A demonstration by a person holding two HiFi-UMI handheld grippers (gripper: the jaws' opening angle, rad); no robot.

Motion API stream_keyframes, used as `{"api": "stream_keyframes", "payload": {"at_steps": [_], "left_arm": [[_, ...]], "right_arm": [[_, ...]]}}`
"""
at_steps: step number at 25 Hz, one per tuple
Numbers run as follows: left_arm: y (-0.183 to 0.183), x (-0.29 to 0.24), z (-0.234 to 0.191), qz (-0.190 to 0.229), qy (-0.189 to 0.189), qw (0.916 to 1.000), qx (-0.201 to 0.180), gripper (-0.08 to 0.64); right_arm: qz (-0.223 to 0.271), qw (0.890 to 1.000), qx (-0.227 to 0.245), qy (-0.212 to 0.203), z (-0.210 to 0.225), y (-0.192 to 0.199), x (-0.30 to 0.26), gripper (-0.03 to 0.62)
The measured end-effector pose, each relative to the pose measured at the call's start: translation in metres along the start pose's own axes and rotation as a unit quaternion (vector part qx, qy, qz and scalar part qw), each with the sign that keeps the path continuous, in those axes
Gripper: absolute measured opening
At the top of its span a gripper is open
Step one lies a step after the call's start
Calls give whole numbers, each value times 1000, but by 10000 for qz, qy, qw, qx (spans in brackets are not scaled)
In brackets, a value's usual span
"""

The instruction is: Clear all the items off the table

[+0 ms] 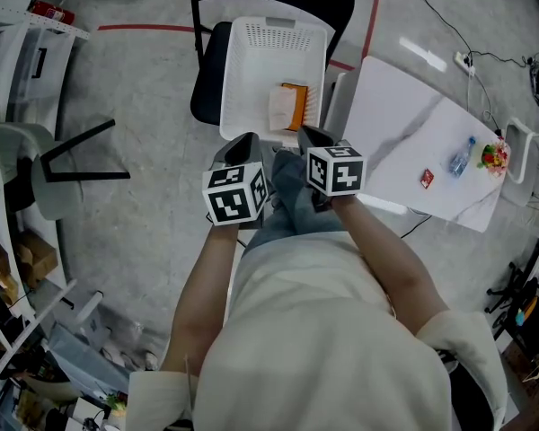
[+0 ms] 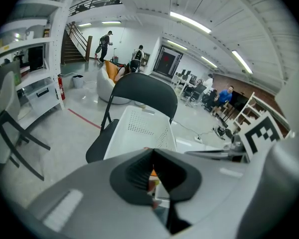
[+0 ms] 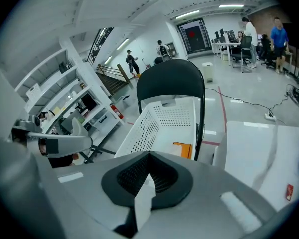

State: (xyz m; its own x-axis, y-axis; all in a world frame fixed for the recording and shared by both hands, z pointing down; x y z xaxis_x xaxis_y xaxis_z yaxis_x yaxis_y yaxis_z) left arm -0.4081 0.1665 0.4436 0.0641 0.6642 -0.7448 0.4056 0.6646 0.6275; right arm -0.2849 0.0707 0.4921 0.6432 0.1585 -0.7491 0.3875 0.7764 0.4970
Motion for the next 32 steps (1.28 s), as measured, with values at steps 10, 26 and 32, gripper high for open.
{"api": "stream_keyframes", "payload": {"at_steps": [10, 26, 32], "left_arm": [[18, 41, 4, 291, -41, 9995, 72, 8], [69, 96, 40, 515, 68, 9986, -21, 8], [82, 111, 52, 605, 134, 9981, -53, 8]], "right_arm": [[187, 9994, 269, -104, -23, 22, 30, -2], [618, 9971, 425, -157, -33, 63, 94, -2], [712, 9960, 522, -156, -34, 76, 114, -2]]}}
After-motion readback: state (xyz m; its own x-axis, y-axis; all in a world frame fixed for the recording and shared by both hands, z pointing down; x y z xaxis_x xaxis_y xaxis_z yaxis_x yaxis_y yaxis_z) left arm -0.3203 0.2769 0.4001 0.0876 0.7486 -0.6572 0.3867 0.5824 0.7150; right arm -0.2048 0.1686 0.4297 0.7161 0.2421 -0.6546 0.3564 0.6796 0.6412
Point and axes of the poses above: the fingertips, and each gripper's own axes: x backward along the fingers, z to its right, y out of its underside, the point moved 6 cm from there along x, backward along the fingers, and after that the axes turned 6 degrees about -x, right-handed, at the moved point
